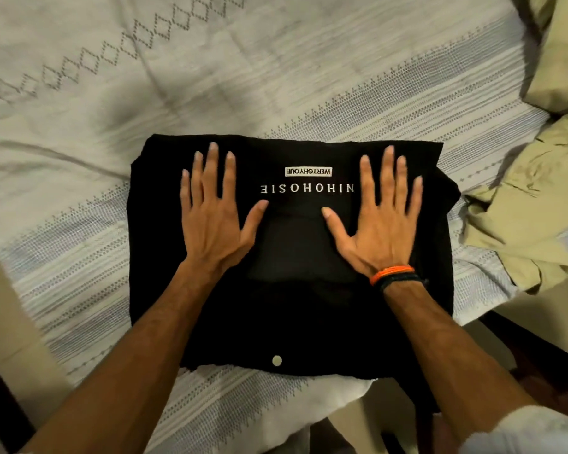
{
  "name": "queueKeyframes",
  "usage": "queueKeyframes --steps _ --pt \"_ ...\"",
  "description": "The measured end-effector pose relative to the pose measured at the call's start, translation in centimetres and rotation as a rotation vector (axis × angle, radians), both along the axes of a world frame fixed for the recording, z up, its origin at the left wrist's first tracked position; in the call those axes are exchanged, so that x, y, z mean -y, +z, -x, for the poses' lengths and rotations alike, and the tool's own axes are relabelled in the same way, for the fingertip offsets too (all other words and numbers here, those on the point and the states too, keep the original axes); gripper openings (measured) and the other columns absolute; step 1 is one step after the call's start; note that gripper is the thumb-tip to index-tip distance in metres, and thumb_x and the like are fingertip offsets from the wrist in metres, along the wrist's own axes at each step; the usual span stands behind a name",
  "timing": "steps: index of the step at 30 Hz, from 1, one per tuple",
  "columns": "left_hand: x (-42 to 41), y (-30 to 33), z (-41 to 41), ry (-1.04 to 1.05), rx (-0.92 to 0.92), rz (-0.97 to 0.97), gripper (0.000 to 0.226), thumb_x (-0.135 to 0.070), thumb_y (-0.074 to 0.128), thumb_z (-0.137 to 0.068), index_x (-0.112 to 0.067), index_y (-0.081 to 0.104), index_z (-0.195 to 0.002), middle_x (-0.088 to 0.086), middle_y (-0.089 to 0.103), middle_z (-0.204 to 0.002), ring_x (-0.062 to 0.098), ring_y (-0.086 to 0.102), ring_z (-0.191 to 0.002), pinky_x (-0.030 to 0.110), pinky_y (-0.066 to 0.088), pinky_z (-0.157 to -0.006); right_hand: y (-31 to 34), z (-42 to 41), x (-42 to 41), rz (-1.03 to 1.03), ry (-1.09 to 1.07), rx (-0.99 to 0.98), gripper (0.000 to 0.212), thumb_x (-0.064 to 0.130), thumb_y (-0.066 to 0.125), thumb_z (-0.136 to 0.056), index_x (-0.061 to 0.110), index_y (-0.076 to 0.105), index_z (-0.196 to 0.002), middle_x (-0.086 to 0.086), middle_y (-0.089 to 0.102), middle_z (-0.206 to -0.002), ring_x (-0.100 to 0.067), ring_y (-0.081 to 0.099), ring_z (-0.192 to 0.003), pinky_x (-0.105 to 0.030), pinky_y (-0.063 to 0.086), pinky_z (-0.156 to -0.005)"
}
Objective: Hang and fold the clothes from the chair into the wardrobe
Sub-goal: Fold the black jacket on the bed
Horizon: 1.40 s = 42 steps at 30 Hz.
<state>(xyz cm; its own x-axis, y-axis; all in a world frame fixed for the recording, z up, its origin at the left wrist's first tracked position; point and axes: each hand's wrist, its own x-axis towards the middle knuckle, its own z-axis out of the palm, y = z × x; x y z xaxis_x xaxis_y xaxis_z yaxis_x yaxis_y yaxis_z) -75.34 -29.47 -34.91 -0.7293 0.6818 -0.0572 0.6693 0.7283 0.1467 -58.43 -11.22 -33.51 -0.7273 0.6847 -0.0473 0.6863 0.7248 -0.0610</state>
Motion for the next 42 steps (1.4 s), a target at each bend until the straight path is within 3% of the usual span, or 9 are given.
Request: queueKeyframes --steps 9,13,16,20,23,28,31,36,42 --pt "0.4 -3.0 2.0 0.022 0.046 0.054 0.08 -0.067 0.019 -0.097 -0.018 0.005 -0.158 0.006 -0.001 -0.166 0.026 -0.007 -0.152 0.058 0.0 -0.12 -3.9 -0.3 -1.7 0.07 -0.062 0.042 0.095 0.078 0.014 -0.089 0.014 0.001 -0.158 -0.016 -0.004 -0.164 -0.028 -0.005 -0.152 -0.057 0.004 -0.121" --pt "0.7 -2.8 2.1 0.003 0.075 0.086 0.08 -0.068 0.019 -0.096 -0.019 0.008 -0.158 0.006 0.001 -0.166 0.026 -0.005 -0.152 0.06 -0.005 -0.119 -3.9 -0.2 -1.4 0.126 -0.049 0.036 0.094 0.077 0.019 -0.089 0.015 0.004 -0.158 -0.015 -0.003 -0.165 -0.027 -0.005 -0.153 -0.056 0.002 -0.121" --pt "0.1 -1.1 2.9 0.061 0.082 0.016 0.072 -0.063 0.026 -0.098 -0.018 0.026 -0.154 0.007 0.018 -0.162 0.027 0.007 -0.152 0.058 -0.012 -0.116 -2.3 0.3 -2.1 0.148 -0.075 -0.08 0.089 0.07 0.035 -0.091 0.01 0.021 -0.155 -0.016 0.01 -0.164 -0.028 0.007 -0.152 -0.055 -0.001 -0.122" --pt "-2.4 1.7 6.8 -0.022 0.171 -0.034 0.064 -0.04 0.055 -0.094 -0.01 0.035 -0.147 0.015 0.04 -0.148 0.035 0.032 -0.139 0.052 0.01 -0.121 0.2 3.0 -5.2 0.191 0.089 -0.144 0.073 0.056 0.054 -0.088 0.009 0.044 -0.143 -0.015 0.039 -0.152 -0.031 0.028 -0.145 -0.051 0.003 -0.123" --pt "-4.8 3.5 10.3 -0.108 0.419 0.157 0.073 -0.038 0.071 -0.086 -0.016 0.037 -0.147 0.016 0.043 -0.144 0.036 0.04 -0.133 0.05 0.028 -0.114 2.2 5.8 -8.6 0.402 0.191 0.052 0.073 0.062 0.063 -0.079 0.014 0.054 -0.134 -0.013 0.056 -0.134 -0.032 0.047 -0.129 -0.049 0.025 -0.117" --pt "-6.4 5.6 12.7 -0.162 0.506 0.457 0.074 -0.047 0.082 -0.073 -0.024 0.05 -0.136 0.007 0.059 -0.129 0.031 0.052 -0.122 0.048 0.036 -0.104 5.4 8.8 -10.7 0.588 0.193 0.417 0.068 0.049 0.089 -0.063 0.018 0.066 -0.119 -0.008 0.067 -0.118 -0.029 0.059 -0.114 -0.034 0.045 -0.094" --pt "-6.3 5.8 11.9 -0.201 0.483 0.49 0.068 -0.046 0.079 -0.076 -0.021 0.052 -0.133 0.007 0.06 -0.126 0.031 0.054 -0.119 0.047 0.036 -0.102 5.9 9.1 -10.4 0.59 0.21 0.482 0.064 0.044 0.09 -0.062 0.02 0.067 -0.116 -0.006 0.068 -0.109 -0.03 0.06 -0.11 -0.033 0.047 -0.089" --pt "-5.9 7.3 11.2 -0.153 0.42 0.39 0.058 -0.037 0.079 -0.079 -0.017 0.054 -0.128 0.012 0.062 -0.118 0.032 0.056 -0.111 0.041 0.043 -0.087 6.5 8.8 -9.9 0.403 0.197 0.474 0.075 0.057 0.083 -0.065 0.026 0.058 -0.129 -0.01 0.062 -0.125 -0.033 0.055 -0.119 -0.043 0.044 -0.096" --pt "-5.9 12.1 11.9 -0.047 0.176 0.201 0.047 -0.034 0.075 -0.083 -0.017 0.054 -0.122 0.015 0.065 -0.109 0.037 0.057 -0.108 0.045 0.036 -0.096 12.0 10.7 -10.4 0.202 0.212 0.268 0.056 0.051 0.079 -0.074 0.023 0.061 -0.119 -0.014 0.066 -0.113 -0.036 0.059 -0.11 -0.042 0.044 -0.088"
